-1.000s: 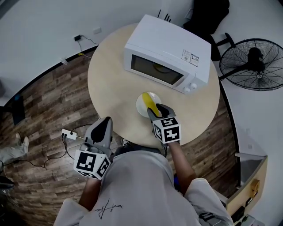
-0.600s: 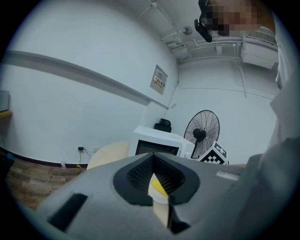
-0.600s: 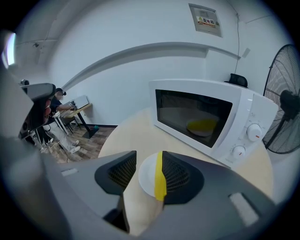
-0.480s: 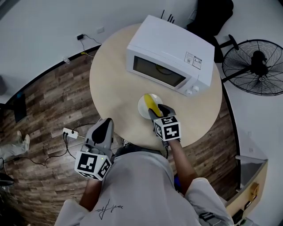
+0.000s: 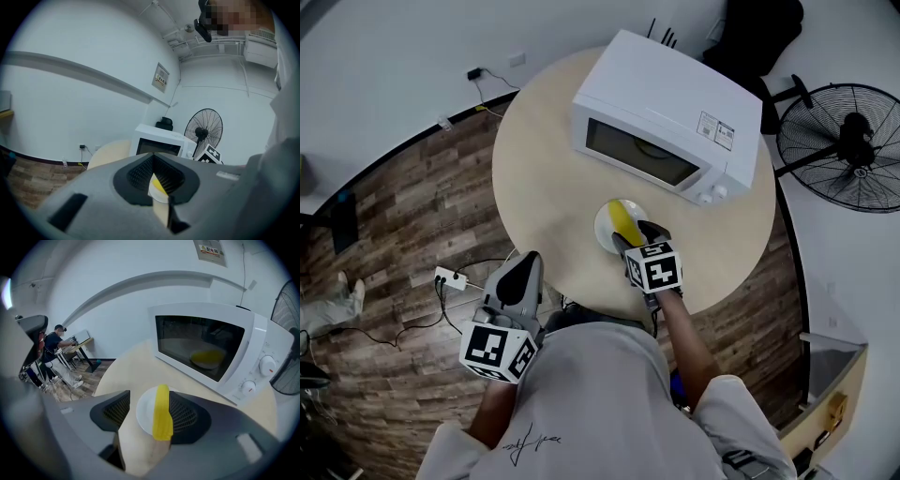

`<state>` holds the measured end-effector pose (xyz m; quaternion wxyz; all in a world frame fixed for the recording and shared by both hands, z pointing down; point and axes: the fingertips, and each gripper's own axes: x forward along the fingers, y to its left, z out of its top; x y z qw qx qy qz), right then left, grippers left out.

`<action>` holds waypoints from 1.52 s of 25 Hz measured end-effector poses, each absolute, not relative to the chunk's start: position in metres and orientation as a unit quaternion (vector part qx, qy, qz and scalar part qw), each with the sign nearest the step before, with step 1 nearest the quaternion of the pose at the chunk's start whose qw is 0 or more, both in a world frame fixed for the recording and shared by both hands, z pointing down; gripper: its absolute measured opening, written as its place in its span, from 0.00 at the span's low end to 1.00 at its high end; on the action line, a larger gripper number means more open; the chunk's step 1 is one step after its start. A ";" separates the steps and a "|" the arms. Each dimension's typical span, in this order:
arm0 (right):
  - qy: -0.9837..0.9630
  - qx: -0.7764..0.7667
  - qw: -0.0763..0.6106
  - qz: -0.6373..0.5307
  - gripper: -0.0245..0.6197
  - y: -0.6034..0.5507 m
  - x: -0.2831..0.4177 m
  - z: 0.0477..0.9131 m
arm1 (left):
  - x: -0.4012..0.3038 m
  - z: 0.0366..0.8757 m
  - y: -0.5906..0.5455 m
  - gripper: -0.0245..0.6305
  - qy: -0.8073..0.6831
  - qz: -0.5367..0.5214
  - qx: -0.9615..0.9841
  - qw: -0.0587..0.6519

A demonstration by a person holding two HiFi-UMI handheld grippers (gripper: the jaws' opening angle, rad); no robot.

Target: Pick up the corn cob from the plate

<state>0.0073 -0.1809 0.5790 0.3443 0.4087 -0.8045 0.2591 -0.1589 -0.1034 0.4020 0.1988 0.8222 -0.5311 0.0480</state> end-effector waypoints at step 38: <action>-0.775 0.390 0.399 0.298 0.54 -0.192 0.012 0.642 | -0.160 0.413 -0.105 0.02 -0.542 0.067 0.810 0.214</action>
